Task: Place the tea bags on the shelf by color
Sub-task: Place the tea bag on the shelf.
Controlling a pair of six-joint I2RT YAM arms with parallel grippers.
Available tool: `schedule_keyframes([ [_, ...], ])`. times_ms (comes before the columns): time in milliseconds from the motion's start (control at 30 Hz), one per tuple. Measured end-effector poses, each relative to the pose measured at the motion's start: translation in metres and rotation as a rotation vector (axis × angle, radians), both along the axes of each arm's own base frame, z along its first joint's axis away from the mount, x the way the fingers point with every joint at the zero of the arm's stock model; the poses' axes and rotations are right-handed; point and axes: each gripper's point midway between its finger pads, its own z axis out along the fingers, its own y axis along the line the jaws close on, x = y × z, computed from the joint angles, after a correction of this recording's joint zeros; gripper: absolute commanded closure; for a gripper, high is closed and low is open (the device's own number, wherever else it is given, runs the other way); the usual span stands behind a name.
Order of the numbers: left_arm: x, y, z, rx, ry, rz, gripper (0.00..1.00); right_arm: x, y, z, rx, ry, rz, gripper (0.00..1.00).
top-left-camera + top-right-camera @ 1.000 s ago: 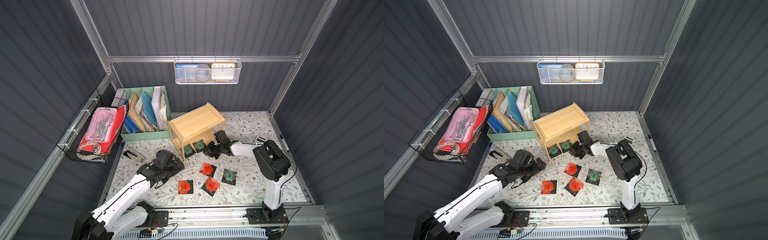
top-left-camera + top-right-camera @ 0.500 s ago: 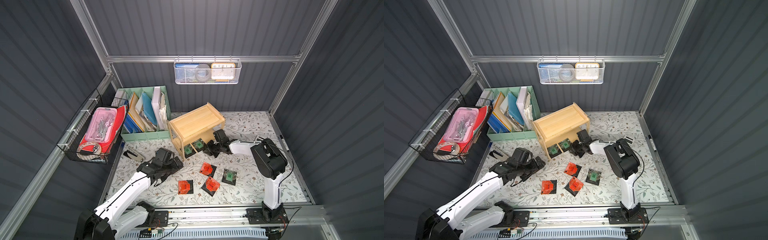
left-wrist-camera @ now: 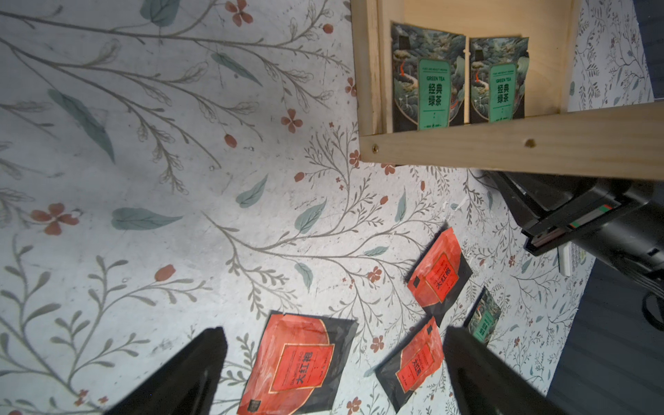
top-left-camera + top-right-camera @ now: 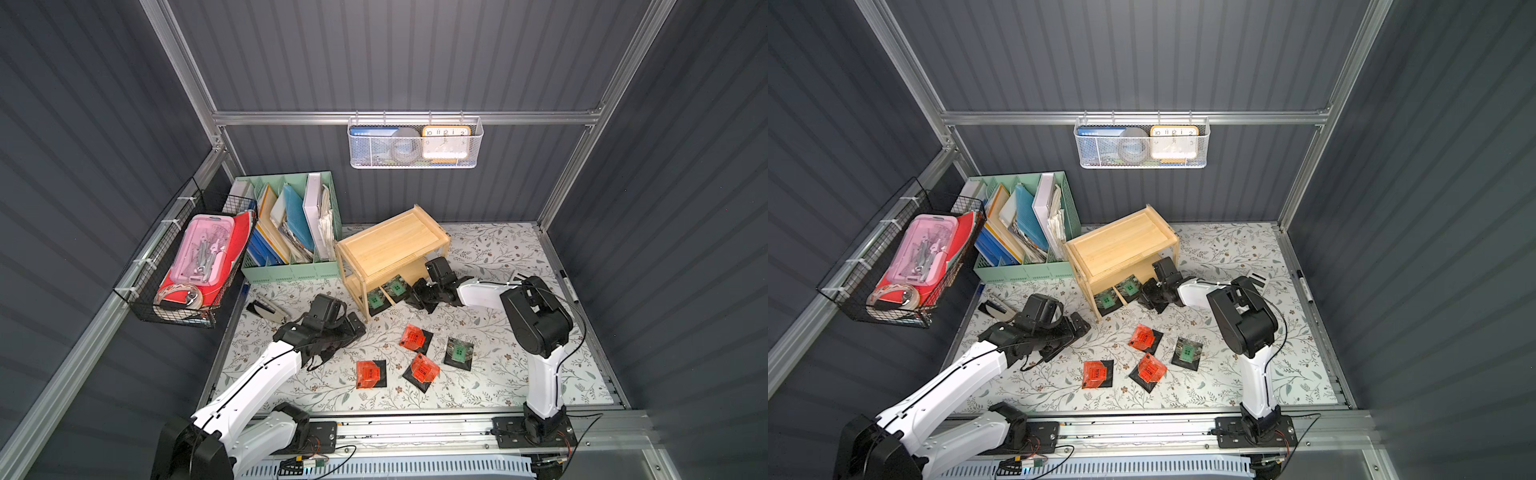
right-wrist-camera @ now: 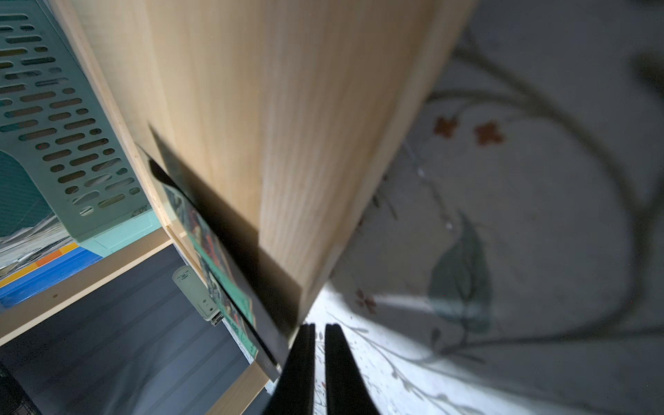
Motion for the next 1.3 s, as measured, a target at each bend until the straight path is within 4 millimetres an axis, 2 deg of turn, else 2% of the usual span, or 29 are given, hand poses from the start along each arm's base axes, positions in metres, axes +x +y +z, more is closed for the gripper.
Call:
schedule_keyframes([
  [1000, 0.001, -0.003, 0.004, -0.016, -0.017, -0.01, 0.0, -0.007, 0.008, 0.001, -0.005, 0.009, 0.022, 0.86],
  [1200, 0.006, -0.008, 0.01, -0.044, -0.053, -0.022, 0.0, -0.015, -0.001, 0.001, -0.036, 0.022, 0.029, 0.81],
  [1300, 0.01, -0.013, 0.01, -0.07, -0.077, -0.028, 0.0, -0.025, -0.015, 0.013, -0.066, 0.014, 0.038, 0.75],
])
